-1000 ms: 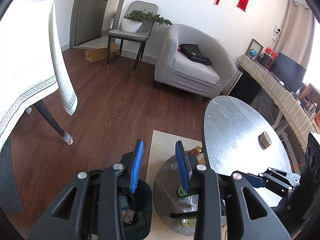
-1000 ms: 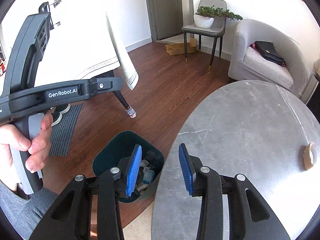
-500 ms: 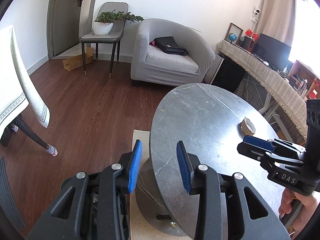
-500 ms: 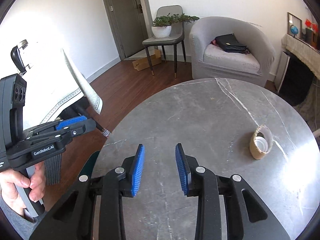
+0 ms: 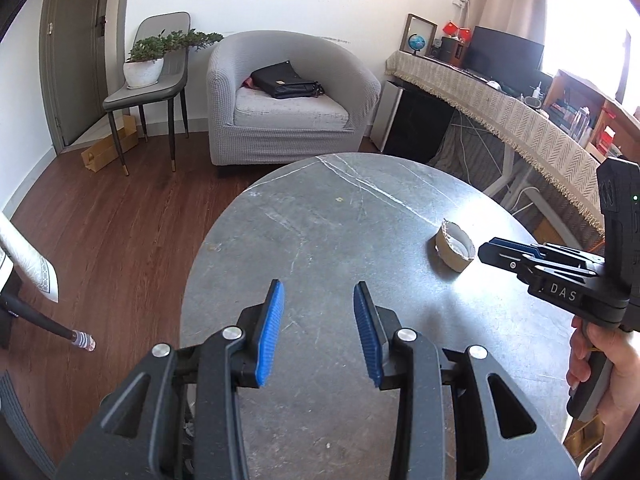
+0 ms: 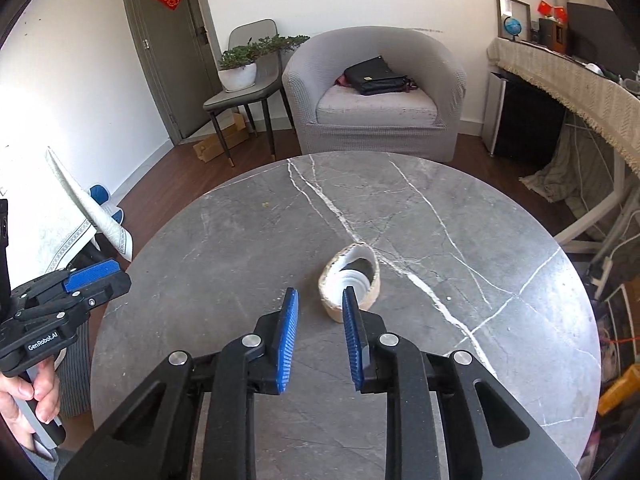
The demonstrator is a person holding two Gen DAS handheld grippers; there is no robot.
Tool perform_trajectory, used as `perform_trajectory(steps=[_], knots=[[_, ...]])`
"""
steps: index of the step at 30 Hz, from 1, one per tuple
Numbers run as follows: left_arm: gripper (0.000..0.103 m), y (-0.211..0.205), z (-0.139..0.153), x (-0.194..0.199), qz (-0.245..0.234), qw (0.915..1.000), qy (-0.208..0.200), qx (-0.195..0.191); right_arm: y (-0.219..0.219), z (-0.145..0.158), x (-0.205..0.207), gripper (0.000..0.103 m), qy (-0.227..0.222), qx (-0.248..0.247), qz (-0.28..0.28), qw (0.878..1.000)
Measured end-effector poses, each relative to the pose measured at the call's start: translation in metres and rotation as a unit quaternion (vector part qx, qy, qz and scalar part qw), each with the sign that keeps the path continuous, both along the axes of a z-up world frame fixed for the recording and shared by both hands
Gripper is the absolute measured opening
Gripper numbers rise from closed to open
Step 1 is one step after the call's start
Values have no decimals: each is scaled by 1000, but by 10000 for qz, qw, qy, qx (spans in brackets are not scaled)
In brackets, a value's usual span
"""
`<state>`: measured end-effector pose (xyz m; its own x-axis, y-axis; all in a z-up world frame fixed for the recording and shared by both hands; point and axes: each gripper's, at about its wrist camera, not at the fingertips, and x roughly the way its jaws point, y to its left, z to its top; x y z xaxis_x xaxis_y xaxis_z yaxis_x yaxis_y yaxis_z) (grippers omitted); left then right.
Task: Collect trash
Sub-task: 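Close the right tool on the rim of the last brown tape roll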
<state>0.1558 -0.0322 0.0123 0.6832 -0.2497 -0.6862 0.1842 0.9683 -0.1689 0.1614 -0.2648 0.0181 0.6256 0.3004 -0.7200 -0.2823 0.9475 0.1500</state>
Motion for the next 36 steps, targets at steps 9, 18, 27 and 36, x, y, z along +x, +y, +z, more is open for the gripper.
perform_trajectory(steps=[9,18,27,36], knots=[[39,-47,-9,22,-506,9986,96,-126,-24,-13,19,16,156,254,-257,9992],[40,-63,-15,15,-730,9971,181,-86,-29,-20,42,16,300,530,-376,9974],[40,-65,-23,14,-841,9958,321,-178,-26,-32,48,3,479,617,-319,9964],[47,-49,-30,8,-795,9956,484,-132,-12,-28,31,3,725,921,370,9924]])
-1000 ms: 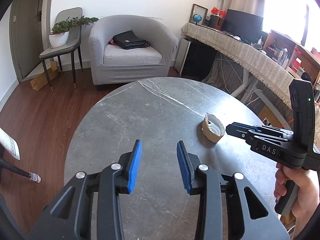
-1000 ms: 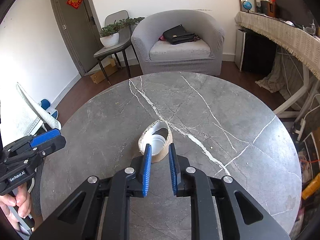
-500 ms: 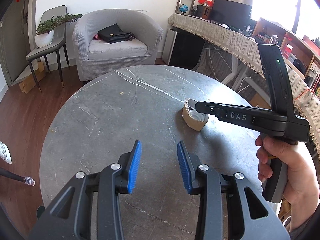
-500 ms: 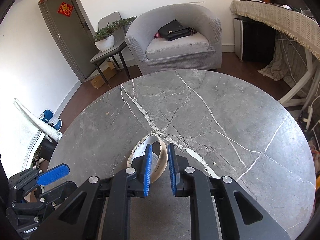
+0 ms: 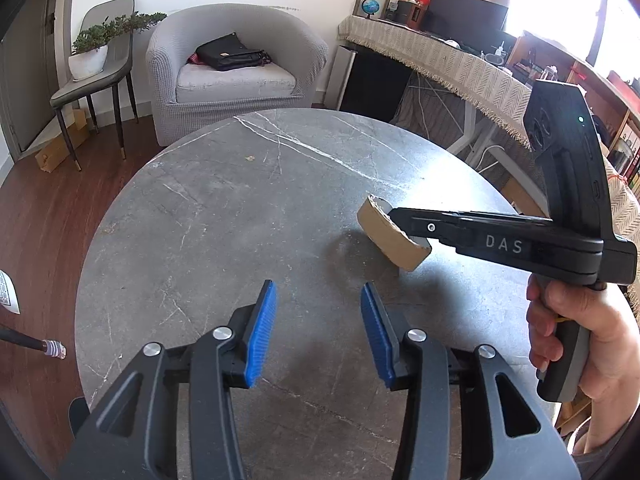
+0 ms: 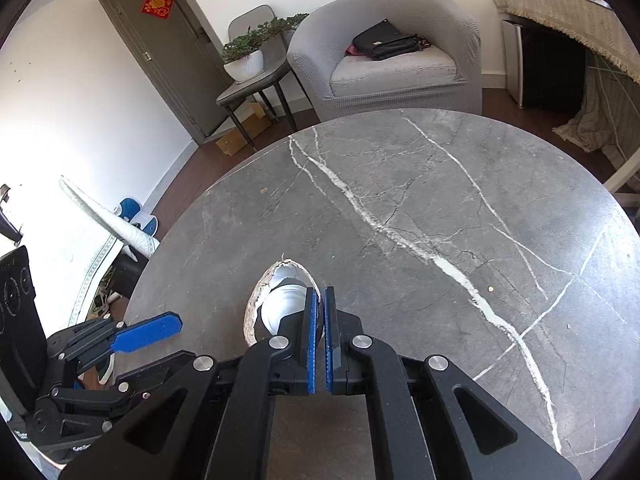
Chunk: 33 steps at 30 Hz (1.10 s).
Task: Collect trash
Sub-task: 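Close the right tool on the rim of the last brown tape roll, then lift the brown tape roll off the table with the right tool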
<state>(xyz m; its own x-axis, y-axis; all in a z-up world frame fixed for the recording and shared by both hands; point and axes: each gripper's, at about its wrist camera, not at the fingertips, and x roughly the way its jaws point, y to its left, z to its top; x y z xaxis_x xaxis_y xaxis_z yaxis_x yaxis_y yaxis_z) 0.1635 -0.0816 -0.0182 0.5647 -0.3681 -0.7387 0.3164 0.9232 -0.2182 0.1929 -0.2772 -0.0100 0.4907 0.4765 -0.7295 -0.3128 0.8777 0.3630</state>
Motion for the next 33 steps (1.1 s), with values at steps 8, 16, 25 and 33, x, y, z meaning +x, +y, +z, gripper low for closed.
perform_trajectory(steps=[8,16,25,33], knots=[[47,11,-2,-6,73,9999,83,-28,14,2,-22,3,-34,-379,314,9988],[47,3,-4,-12,-62,9999,105,89,13,1,-28,3,-12,-329,352,9988],[47,-3,-6,-10,-126,9998,117,129,12,5,-33,4,-51,-262,363,9990],[47,-4,-7,-12,-205,9996,141,161,15,3,-33,5,17,-163,454,9988]])
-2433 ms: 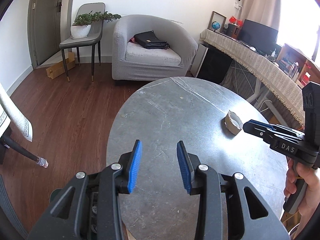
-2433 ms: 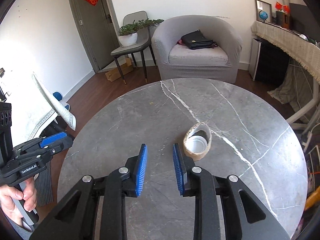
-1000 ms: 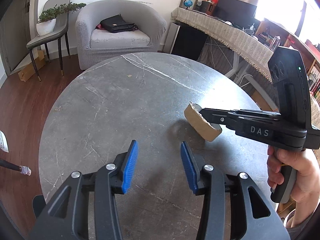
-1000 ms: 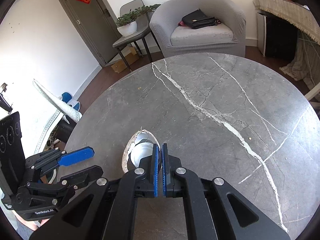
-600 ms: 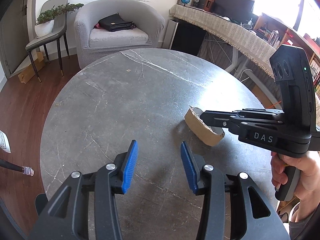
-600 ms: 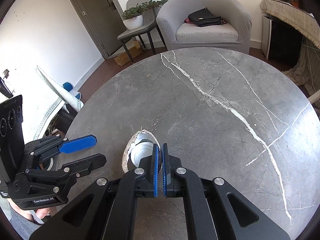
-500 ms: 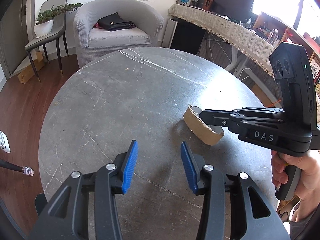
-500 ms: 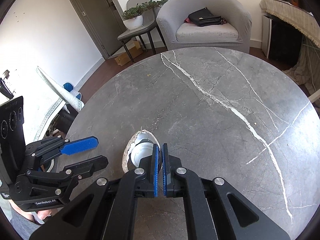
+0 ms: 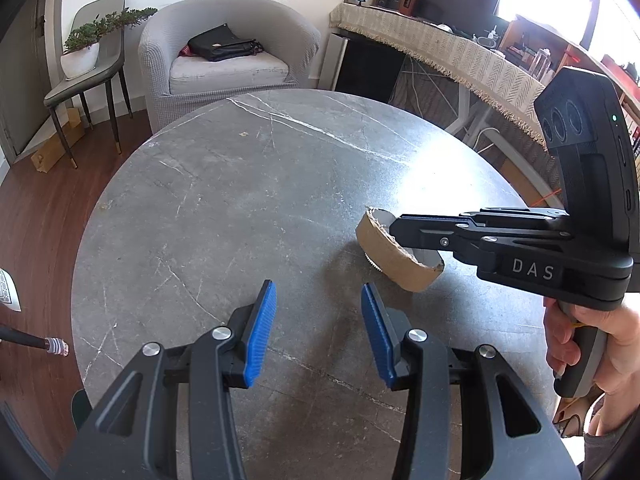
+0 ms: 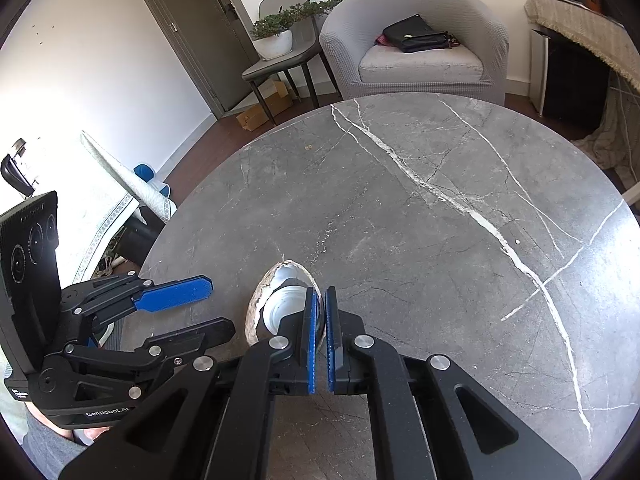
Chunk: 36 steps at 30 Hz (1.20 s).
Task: Collect trash
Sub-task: 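Lift the brown tape roll off the table with the right tool, then grasp the white plastic cap with the left tool while the right tool holds the tape roll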
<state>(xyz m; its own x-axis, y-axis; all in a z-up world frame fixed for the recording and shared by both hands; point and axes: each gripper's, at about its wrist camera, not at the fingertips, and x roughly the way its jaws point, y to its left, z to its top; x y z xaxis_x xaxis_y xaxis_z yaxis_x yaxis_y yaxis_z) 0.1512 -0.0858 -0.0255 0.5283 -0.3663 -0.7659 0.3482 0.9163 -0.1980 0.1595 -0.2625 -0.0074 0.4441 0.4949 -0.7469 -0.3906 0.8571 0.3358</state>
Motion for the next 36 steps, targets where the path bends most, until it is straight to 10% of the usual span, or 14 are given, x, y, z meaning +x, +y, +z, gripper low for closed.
perform_trajectory(steps=[17,22,36], knots=[[48,-1,1,-5,-135,9999,10,47,10,6,0,19,-106,39,39,9999],[48,-1,1,-6,-142,9999,19,28,15,6,0,3,-194,-115,66,9997],[48,-18,2,-5,-265,9996,-4,-40,-19,14,0,2,-218,405,-198,9987]])
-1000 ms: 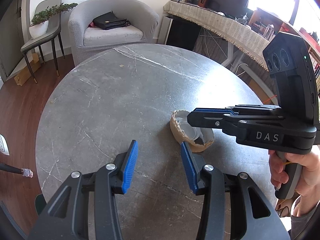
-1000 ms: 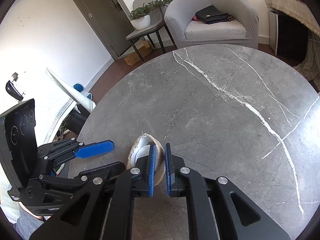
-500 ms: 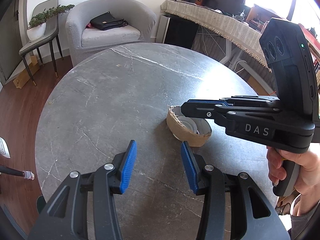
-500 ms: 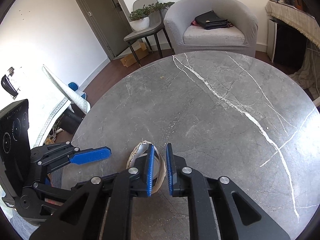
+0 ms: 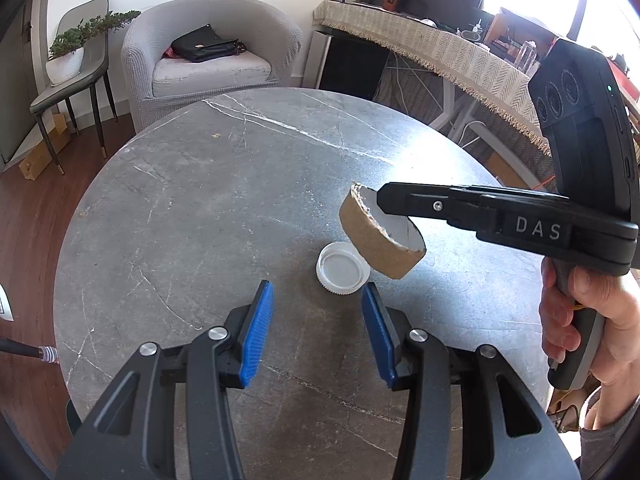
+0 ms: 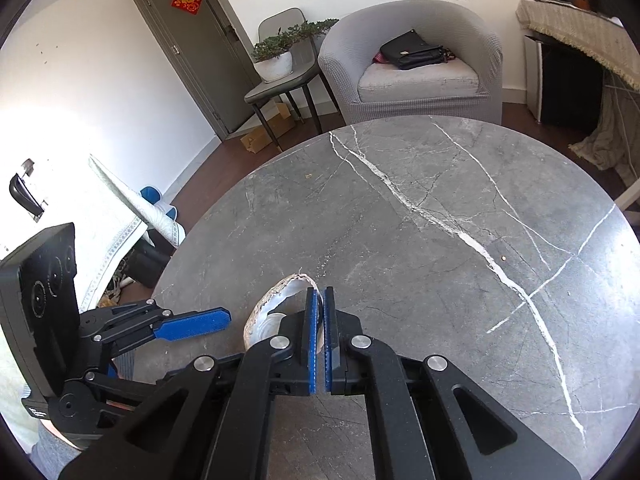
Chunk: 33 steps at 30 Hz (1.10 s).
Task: Collect trash
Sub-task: 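Grasp the white plastic cap with the left tool while the right tool holds the tape roll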
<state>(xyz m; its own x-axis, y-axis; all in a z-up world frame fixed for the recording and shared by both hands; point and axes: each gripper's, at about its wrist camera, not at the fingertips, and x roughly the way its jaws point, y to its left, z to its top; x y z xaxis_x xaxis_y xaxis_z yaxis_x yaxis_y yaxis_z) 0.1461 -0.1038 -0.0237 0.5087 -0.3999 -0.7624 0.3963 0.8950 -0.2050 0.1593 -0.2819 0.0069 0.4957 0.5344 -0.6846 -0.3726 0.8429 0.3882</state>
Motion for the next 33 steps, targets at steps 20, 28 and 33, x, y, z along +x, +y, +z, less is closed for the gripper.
perform_trajectory(steps=[20,28,33], knots=[[33,-43,-2,14,-80,9950,-269,959,-35,-1,-8,2,22,241,-332,9992],[32,-23,-1,3,112,9966,-230,777,-25,2,-16,2,-14,127,-244,9996],[32,4,5,-9,301,9977,-208,573,1,5,-25,2,-102,-52,-38,9999]])
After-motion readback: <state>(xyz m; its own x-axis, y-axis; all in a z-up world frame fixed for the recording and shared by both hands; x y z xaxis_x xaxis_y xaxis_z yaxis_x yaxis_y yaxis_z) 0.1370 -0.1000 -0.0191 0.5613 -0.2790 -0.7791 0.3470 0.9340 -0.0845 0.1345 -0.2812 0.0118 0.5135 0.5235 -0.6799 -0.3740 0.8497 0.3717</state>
